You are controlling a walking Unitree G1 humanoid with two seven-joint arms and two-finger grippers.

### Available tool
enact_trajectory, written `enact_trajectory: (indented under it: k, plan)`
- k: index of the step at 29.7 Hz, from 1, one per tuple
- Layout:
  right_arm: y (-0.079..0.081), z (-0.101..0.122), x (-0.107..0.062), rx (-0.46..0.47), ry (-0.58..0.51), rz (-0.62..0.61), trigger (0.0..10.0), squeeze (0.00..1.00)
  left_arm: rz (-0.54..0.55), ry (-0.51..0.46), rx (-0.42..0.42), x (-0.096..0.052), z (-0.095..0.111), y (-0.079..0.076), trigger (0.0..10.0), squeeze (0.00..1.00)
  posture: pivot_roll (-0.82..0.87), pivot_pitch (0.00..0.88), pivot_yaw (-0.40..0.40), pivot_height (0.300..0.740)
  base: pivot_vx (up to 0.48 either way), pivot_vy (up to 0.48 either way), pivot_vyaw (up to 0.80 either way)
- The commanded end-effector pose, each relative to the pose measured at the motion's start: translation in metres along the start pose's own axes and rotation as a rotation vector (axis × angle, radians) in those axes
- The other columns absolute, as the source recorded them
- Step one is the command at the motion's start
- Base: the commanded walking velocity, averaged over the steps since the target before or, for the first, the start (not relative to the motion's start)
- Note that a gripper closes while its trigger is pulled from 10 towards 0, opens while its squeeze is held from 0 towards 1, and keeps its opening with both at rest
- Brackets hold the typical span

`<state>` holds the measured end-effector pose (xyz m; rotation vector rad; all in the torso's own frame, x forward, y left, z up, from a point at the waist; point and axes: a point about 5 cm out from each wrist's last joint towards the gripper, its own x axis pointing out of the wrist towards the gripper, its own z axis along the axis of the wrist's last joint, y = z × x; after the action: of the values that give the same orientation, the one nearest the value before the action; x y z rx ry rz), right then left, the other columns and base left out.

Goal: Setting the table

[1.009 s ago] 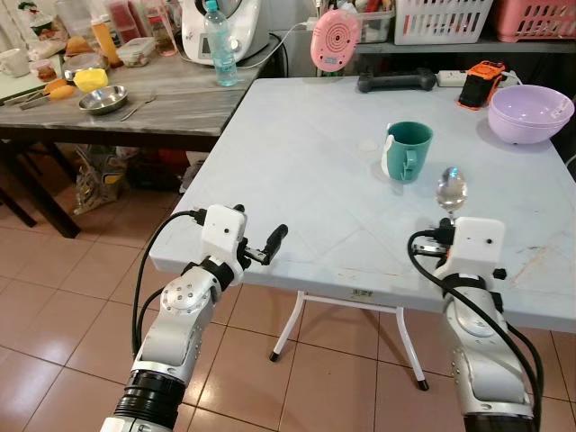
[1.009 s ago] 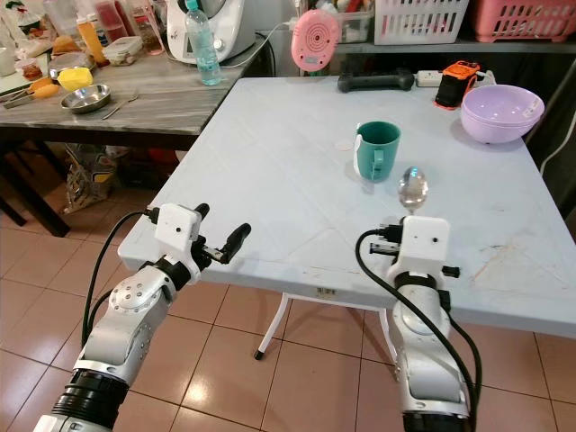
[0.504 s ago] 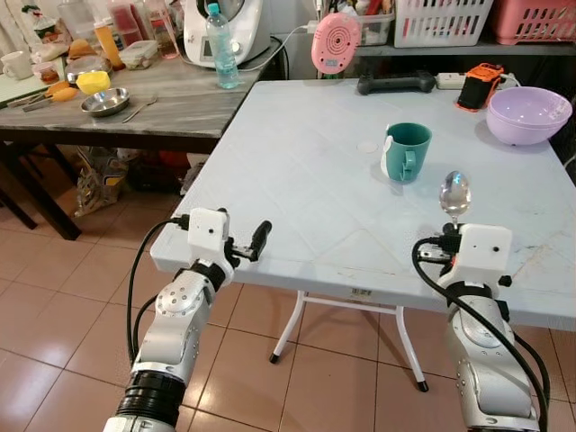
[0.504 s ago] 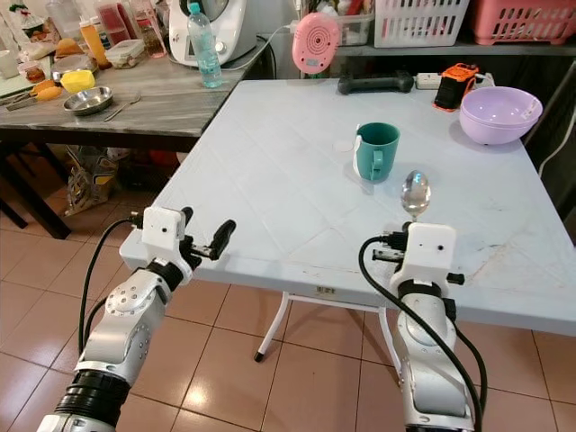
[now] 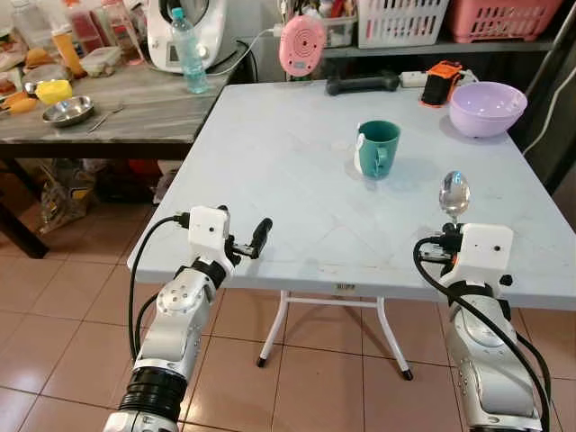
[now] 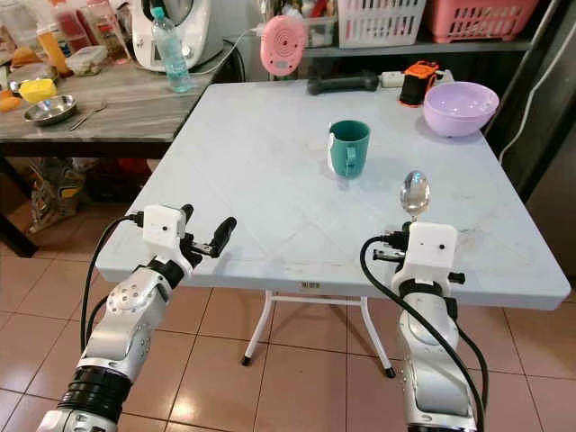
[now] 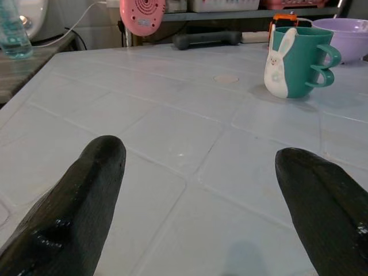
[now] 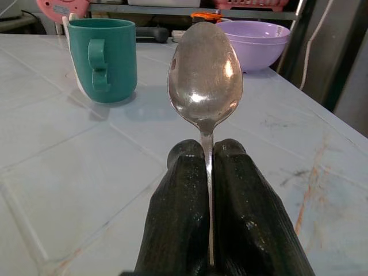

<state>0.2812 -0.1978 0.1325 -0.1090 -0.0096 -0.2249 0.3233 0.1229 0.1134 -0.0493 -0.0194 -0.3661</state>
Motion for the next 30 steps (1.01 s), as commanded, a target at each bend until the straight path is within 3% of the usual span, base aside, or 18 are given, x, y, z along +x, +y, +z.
enact_trajectory:
  k: [1,6,30]
  plan:
    - [0.0061,0.0082,-0.0005,0.016,-0.028,0.015,10.0,0.0,0.016,0.002,0.009,-0.0004,0.0007,0.0067,10.0,0.0,-0.15,0.0,0.085,0.74,0.0,0.352,-0.53]
    - [0.008,0.0086,0.0005,0.017,-0.028,0.02,10.0,0.0,0.012,-0.001,0.011,0.0005,0.0016,0.0072,10.0,0.0,-0.14,0.0,0.088,0.74,0.0,0.353,-0.46]
    - [0.0112,0.0088,0.002,0.011,-0.037,0.021,10.0,0.0,-0.011,-0.008,0.022,0.0038,0.0025,0.0008,10.0,0.0,-0.13,0.0,0.094,0.74,0.0,0.379,0.0]
